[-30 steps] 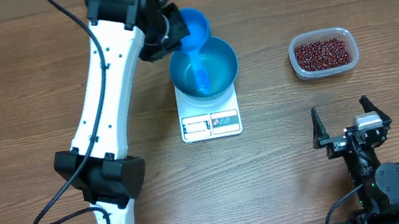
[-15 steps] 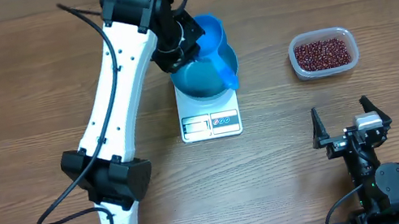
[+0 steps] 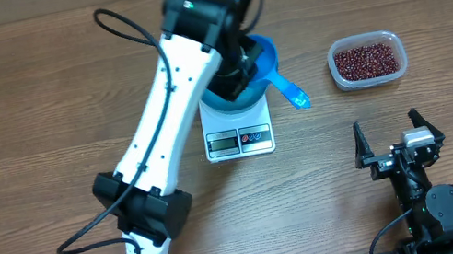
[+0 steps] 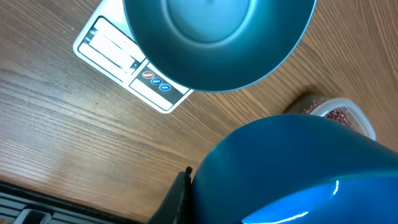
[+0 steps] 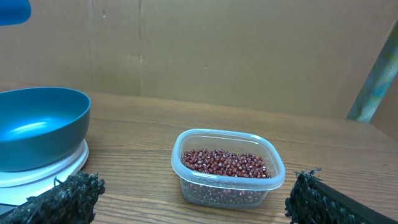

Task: Scoop item into bowl and weigh 150g on scale
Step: 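Lift the blue scoop with the left gripper over the teal bowl, then reach the right gripper to the scoop handle beside the bowl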

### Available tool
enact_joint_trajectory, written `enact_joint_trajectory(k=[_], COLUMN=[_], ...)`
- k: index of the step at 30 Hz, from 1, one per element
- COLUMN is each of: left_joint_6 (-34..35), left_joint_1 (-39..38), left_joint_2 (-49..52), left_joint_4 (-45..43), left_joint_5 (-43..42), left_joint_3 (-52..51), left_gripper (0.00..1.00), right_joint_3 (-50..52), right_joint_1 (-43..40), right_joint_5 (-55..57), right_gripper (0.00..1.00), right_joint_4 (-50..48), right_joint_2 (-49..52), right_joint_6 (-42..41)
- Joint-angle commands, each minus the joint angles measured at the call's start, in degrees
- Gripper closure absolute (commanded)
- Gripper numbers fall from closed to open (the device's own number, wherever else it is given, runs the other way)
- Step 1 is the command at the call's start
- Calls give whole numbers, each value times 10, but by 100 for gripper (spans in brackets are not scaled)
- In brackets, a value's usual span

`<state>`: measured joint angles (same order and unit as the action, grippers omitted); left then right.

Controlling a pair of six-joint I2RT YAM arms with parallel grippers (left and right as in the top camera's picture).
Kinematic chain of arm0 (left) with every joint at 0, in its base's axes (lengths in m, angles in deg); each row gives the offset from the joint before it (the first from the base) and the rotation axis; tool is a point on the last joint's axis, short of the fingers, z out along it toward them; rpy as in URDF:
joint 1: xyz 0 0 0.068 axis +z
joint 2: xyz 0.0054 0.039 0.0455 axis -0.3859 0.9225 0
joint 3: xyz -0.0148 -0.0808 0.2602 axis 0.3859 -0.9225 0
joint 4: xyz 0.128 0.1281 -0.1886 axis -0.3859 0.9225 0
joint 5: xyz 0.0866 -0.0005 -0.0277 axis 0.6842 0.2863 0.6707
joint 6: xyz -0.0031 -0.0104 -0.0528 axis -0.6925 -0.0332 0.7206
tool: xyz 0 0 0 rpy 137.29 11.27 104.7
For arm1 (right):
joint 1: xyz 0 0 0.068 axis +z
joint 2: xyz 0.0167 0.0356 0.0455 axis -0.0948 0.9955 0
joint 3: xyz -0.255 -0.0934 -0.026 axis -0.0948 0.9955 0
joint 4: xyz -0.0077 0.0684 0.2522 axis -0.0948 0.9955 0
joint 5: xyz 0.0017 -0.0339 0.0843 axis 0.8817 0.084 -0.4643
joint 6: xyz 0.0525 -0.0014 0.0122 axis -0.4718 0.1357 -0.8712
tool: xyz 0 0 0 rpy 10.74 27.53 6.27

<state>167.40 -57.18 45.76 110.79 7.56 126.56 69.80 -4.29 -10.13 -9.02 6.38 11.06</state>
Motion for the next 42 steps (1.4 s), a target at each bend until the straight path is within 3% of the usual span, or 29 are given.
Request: enact_joint_trajectory(k=[1, 16, 22, 27, 34, 42], left_joint_6=[65, 102, 103, 103, 103, 103], left_joint_1=[-22, -36, -36, -36, -36, -34], left_joint_2=[2, 2, 2, 2, 2, 2], left_joint_4=[3, 3, 3, 3, 3, 3], left_joint_5=[75, 76, 76, 76, 76, 76], left_joint_3=[15, 14, 15, 15, 15, 15], left_gripper=[96, 96, 96, 96, 96, 96], right_joint_3=[6, 6, 3, -26, -120, -280], right_joint_1=[-2, -2, -2, -2, -2, -2], right_joint_5=[-3, -15, -32, -68, -68, -78], right_gripper=[0, 0, 0, 0, 0, 0], right_joint_4=[-3, -5, -24, -16, 63, 141], right_joint_2=[-6, -6, -6, -5, 34, 175], right_joint_6=[3, -10, -154, -203, -210, -211])
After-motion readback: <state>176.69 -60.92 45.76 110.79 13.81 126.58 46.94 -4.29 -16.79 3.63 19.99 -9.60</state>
